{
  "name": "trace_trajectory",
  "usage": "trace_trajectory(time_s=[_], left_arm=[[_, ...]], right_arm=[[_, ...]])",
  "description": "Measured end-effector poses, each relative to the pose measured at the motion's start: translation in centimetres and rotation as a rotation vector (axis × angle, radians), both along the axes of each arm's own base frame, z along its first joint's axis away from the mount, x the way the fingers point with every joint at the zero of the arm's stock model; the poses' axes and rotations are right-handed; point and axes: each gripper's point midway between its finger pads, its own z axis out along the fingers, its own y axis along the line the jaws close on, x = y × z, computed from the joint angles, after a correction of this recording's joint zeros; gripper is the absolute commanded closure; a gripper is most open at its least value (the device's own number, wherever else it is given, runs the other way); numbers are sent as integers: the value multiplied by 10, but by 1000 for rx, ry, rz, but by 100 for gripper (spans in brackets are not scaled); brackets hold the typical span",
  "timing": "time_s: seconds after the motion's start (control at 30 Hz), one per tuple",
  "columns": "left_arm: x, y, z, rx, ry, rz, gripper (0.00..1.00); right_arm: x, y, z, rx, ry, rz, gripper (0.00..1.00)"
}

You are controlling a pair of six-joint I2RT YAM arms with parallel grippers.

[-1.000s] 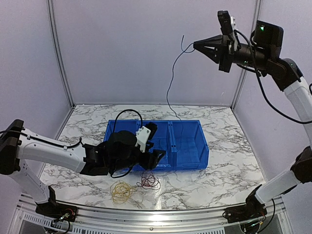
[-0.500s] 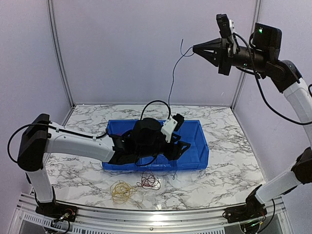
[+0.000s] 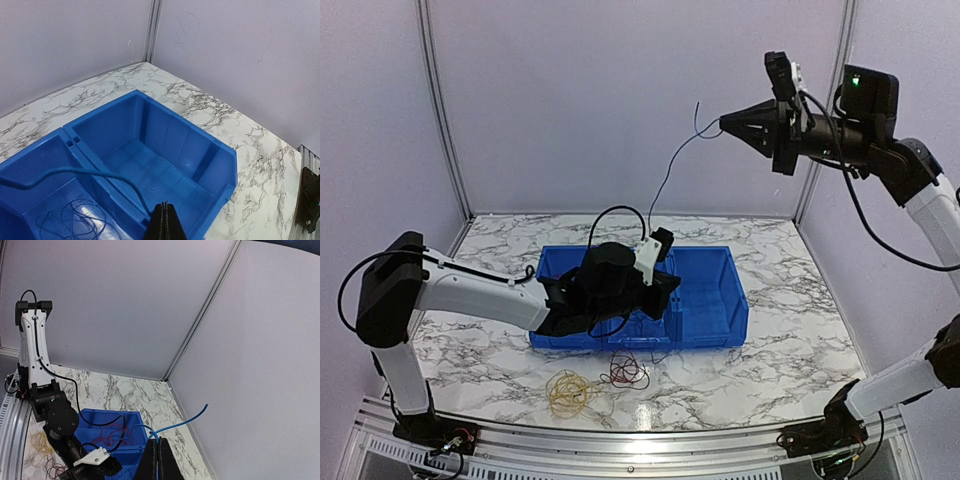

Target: Untangle the cables

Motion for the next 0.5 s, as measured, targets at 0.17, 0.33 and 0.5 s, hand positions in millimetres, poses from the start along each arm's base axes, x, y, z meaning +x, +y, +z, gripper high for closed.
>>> trace_trajectory(time_s=[0.17, 0.33, 0.5], left_arm=[[-3, 37, 21, 13, -66, 69, 100], [14, 76, 63, -33, -137, 170, 100], [47, 95, 60, -19, -133, 248, 100]], right_arm=[[8, 2, -54, -72, 79, -20, 100], [24, 11, -138, -150, 221, -21, 100], [49, 27, -211, -220, 363, -31, 100]])
